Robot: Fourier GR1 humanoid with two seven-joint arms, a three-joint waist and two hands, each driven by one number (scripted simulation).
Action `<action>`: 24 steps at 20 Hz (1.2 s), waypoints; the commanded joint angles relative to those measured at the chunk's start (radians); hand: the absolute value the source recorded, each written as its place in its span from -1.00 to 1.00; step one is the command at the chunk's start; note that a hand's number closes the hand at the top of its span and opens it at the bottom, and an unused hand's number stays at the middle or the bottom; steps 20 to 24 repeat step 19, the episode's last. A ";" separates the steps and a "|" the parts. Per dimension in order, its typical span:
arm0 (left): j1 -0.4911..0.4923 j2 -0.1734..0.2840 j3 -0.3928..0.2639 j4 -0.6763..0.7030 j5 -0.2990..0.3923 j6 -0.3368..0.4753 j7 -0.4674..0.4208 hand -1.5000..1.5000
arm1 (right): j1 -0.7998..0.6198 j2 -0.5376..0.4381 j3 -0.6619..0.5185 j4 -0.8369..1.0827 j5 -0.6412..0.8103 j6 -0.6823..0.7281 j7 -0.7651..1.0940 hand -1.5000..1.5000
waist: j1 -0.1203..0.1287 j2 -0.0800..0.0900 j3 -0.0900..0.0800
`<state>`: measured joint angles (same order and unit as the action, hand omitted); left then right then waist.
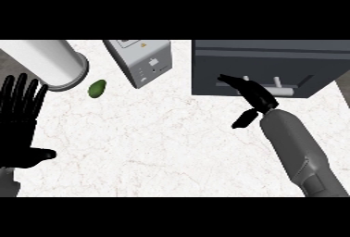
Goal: Pick up the cup, place it into the drawer and close the drawer
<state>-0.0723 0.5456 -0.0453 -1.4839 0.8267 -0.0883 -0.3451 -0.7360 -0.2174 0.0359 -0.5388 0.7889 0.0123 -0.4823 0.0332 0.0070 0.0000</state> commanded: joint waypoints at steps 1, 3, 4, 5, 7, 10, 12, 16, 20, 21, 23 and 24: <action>0.021 -0.010 0.010 -0.017 -0.009 -0.018 -0.004 -1.00 | -0.136 -0.055 -0.054 0.201 -0.001 0.015 -0.056 -1.00 | 0.019 0.010 0.002; -0.016 -0.011 0.011 0.028 -0.031 -0.027 -0.011 -1.00 | -0.188 -0.028 -0.066 0.251 0.003 -0.010 -0.016 -1.00 | 0.022 0.014 0.002; -0.031 0.003 0.028 0.059 0.001 -0.069 -0.001 -1.00 | -0.189 -0.108 -0.075 0.255 -0.004 0.034 -0.094 -1.00 | 0.025 0.019 0.002; 0.024 -0.004 0.016 0.000 -0.014 -0.059 -0.011 -1.00 | -0.184 -0.078 -0.071 0.288 0.007 0.000 -0.084 -1.00 | 0.037 0.017 0.003; -0.011 -0.025 0.003 0.053 -0.037 -0.061 -0.026 -1.00 | -0.236 -0.093 -0.086 0.310 -0.001 0.025 -0.068 -1.00 | 0.040 0.024 0.003; -0.060 -0.040 0.007 0.118 -0.065 -0.071 -0.058 -1.00 | -0.258 -0.090 -0.087 0.337 0.005 0.015 -0.076 -1.00 | 0.033 0.028 0.002; -0.052 -0.062 -0.026 0.023 -0.068 -0.010 -0.016 -1.00 | -0.265 -0.121 -0.104 0.355 -0.008 0.035 -0.093 -1.00 | 0.052 0.028 0.004; -0.049 -0.069 -0.024 0.065 -0.079 -0.039 -0.035 -1.00 | -0.277 -0.156 -0.106 0.373 -0.006 0.056 -0.116 -1.00 | 0.051 0.031 0.004; -0.082 -0.055 -0.007 0.075 -0.089 -0.023 -0.028 -1.00 | -0.276 -0.157 -0.114 0.386 -0.012 0.048 -0.123 -1.00 | 0.056 0.035 0.004; -0.082 -0.055 -0.007 0.075 -0.089 -0.023 -0.028 -1.00 | -0.276 -0.157 -0.114 0.386 -0.012 0.048 -0.123 -1.00 | 0.056 0.035 0.004; -0.082 -0.055 -0.007 0.075 -0.089 -0.023 -0.028 -1.00 | -0.276 -0.157 -0.114 0.386 -0.012 0.048 -0.123 -1.00 | 0.056 0.035 0.004; -0.082 -0.055 -0.007 0.075 -0.089 -0.023 -0.028 -1.00 | -0.276 -0.157 -0.114 0.386 -0.012 0.048 -0.123 -1.00 | 0.056 0.035 0.004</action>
